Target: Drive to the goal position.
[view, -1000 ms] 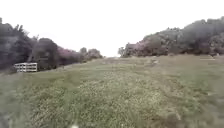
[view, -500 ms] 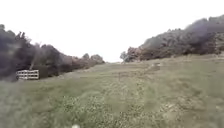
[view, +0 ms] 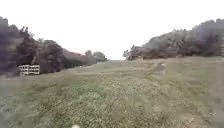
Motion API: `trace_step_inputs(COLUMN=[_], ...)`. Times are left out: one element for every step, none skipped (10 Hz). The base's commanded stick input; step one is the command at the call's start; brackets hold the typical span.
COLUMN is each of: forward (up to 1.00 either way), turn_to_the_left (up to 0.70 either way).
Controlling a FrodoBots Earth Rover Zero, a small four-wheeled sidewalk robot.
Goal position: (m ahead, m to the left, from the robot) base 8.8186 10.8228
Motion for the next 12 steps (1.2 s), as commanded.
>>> trace_step_inputs(forward=[0.85,0.85,0.85,0.85,0.85,0.85,0.85,0.85,0.85,0.85,0.85,0.85], turn_to_the_left=[0.0,0.0,0.0,0.0,0.0,0.0,0.0,0.0,0.0,0.0,0.0,0.0])
